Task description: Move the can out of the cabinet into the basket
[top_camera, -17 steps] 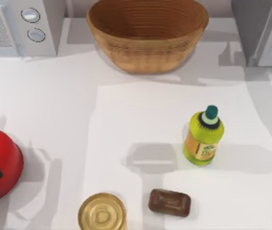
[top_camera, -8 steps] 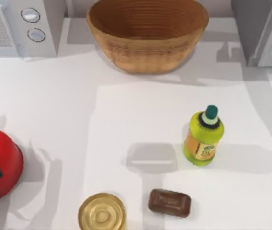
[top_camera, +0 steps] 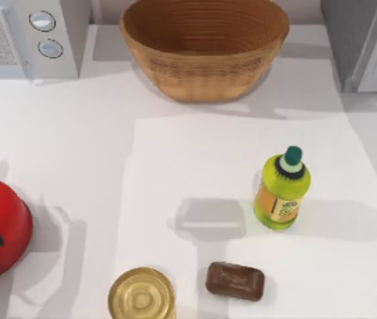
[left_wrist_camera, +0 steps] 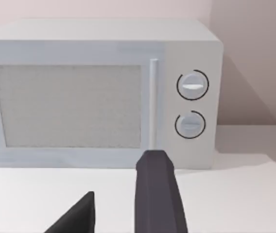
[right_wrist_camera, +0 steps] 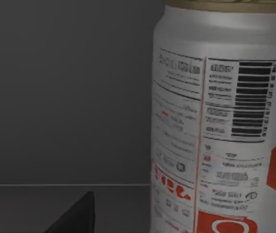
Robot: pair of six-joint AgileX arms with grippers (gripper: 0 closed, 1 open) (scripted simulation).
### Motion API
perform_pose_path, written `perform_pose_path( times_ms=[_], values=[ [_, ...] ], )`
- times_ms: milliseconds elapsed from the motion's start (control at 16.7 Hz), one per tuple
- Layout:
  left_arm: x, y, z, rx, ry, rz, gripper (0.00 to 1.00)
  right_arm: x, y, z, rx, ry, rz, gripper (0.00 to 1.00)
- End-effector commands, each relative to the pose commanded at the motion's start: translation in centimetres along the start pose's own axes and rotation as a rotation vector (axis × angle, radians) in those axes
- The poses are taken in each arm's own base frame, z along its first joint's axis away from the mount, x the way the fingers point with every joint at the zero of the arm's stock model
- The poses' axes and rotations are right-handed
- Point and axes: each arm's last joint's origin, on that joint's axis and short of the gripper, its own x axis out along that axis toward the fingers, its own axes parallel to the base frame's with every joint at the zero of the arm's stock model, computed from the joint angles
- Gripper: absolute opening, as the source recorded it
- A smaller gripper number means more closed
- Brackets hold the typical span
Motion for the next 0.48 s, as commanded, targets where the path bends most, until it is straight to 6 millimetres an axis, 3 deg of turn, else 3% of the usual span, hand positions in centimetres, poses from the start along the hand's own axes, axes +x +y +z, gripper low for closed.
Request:
perform_pose_path(
  times_ms=[300,480],
  values=[
    [0.0,0.0,0.0,0.000,0.000,0.000,1.00,0.3,0.1,-0.1,0.000,0.004,0.002,1.00],
    [0.0,0.0,0.0,0.000,0.000,0.000,1.00,1.5,0.1,0.1,0.000,0.000,0.000,1.00]
  ],
)
